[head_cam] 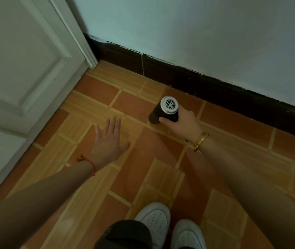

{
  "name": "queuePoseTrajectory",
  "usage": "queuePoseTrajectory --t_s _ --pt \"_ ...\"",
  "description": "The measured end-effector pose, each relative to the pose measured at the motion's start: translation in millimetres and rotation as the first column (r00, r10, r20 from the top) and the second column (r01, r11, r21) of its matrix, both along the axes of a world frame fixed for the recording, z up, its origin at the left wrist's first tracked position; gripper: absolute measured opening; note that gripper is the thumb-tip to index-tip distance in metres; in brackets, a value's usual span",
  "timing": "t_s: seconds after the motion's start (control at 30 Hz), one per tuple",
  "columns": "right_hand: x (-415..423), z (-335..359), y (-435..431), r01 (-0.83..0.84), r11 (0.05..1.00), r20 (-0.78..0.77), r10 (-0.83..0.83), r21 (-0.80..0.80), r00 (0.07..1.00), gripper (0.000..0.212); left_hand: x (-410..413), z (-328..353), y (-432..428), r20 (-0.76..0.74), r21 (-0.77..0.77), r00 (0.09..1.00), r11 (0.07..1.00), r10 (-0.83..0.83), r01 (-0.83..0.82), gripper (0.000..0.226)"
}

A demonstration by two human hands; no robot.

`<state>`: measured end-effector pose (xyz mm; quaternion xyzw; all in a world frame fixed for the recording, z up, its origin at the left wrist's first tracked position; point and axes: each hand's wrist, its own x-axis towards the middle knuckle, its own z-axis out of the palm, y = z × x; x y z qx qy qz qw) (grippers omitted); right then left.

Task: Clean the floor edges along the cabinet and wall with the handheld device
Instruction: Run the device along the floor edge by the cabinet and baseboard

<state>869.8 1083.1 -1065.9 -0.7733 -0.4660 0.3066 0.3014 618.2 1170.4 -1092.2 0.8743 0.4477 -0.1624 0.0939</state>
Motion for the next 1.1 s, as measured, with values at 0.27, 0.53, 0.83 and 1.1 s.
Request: queuePoseTrajectory --t_s 0.27,0.53,0.83,1.1 --pt "-65.9 -3.0 36.3 -0.075 0.996 -0.098 0.08 0.053 0.992 0.051 -76.0 7.4 2.9 -0.003 0.015 0.977 0.977 0.212 -0.212 0.096" --pt "-97.0 -1.8 67.3 -0.183 0.983 -0.125 0.181 -0.006 0.976 0.048 -118.8 18.0 -4.5 0.008 0.04 0.946 0.946 0.323 -0.323 0.095" --pt "-115.0 1.0 86.6 -0.168 0.986 -0.01 0.168 0.024 0.986 0.065 -163.6 6.7 -12.5 -0.004 0.054 0.905 0.904 0.425 -0.425 0.098" --pt "-107.3 8.5 97.9 -0.202 0.979 0.008 0.202 -0.006 0.979 0.061 -171.7 4.5 -8.7 -0.041 0.046 0.895 0.896 0.444 -0.442 0.097"
